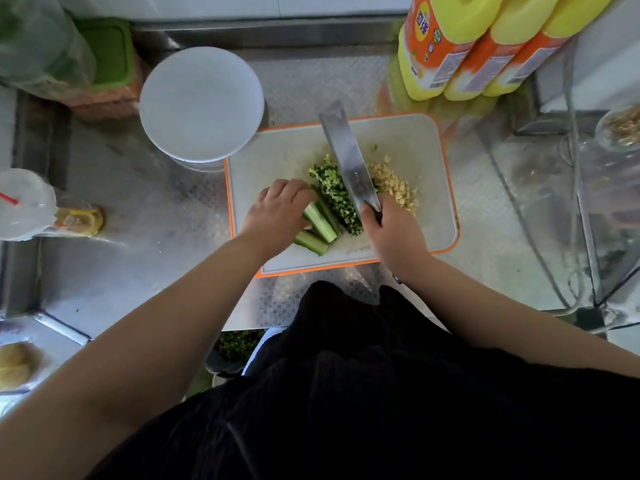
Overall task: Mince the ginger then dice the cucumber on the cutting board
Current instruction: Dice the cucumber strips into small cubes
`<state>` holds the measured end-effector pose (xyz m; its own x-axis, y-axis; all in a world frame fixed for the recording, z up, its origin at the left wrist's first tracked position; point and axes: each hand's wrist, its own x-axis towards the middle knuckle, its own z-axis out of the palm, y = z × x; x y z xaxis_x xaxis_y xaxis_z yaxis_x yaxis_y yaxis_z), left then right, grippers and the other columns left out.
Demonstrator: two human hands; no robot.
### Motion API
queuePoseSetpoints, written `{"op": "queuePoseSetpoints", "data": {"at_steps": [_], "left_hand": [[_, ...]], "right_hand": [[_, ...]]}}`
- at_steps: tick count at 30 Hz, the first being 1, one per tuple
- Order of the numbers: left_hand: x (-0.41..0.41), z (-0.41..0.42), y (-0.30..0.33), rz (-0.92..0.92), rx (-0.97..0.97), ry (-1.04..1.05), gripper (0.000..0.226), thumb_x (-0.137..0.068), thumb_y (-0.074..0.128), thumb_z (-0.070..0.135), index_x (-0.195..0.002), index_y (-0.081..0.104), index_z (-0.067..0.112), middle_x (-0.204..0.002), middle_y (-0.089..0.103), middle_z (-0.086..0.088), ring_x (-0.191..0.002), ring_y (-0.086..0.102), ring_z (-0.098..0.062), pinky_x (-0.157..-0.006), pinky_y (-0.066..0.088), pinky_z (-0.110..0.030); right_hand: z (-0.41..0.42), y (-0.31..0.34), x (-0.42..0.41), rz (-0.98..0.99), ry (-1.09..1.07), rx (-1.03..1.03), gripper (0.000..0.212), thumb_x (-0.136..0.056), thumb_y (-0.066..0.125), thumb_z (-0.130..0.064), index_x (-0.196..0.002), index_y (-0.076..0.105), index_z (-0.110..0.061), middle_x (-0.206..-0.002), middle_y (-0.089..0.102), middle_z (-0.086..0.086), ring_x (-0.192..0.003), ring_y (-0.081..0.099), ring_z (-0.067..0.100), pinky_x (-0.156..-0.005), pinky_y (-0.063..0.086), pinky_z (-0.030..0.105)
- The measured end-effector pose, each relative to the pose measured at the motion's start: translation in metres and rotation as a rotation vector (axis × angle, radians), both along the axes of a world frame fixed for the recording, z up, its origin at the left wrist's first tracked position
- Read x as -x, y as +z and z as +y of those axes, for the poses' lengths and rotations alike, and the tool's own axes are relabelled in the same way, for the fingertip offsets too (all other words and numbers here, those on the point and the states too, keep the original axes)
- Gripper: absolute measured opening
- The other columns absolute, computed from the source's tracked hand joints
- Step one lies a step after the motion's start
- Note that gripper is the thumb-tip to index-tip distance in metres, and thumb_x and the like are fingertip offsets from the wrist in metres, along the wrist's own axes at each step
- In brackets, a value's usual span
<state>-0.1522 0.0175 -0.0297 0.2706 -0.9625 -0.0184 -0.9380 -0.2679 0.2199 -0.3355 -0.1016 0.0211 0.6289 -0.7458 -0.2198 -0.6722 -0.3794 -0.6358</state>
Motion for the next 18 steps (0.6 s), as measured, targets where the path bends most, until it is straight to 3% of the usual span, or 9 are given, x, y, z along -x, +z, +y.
{"op": "queuePoseSetpoints", "data": {"at_steps": [4,11,18], "left_hand": [[-0.016,-0.023,0.009,-0.034,-0.217,-0.196,0.057,-0.072,0.081,0.031,-0.124,0.06,0.02,-0.13,0.054,-0.007,-0.121,0.046,-0.034,-0.096,0.04,-0.046],[-0.024,-0.038,0.014,-0.126,-0.239,-0.343,0.068,-0.06,0.089,0.031,-0.121,0.061,0.019,-0.116,0.056,-0.011,-0.105,0.053,-0.035,-0.083,0.047,-0.044],[-0.02,-0.049,0.02,-0.157,-0.337,-0.347,0.056,-0.077,0.077,0.036,-0.125,0.053,0.02,-0.128,0.049,-0.003,-0.119,0.04,-0.028,-0.095,0.033,-0.035]], "right_hand": [[-0.002,-0.003,0.005,-0.025,-0.053,0.055,0.027,-0.098,0.05,-0.028,-0.079,0.042,-0.011,-0.052,0.036,-0.003,-0.045,0.037,0.015,-0.048,0.029,0.033],[-0.003,-0.005,0.01,-0.063,-0.04,0.079,0.028,-0.097,0.051,-0.025,-0.076,0.041,-0.01,-0.049,0.033,-0.003,-0.042,0.034,0.017,-0.045,0.027,0.032],[-0.005,-0.003,0.011,-0.063,-0.036,0.04,0.031,-0.097,0.049,-0.027,-0.075,0.04,-0.007,-0.049,0.033,0.001,-0.044,0.035,0.023,-0.044,0.025,0.033]]}}
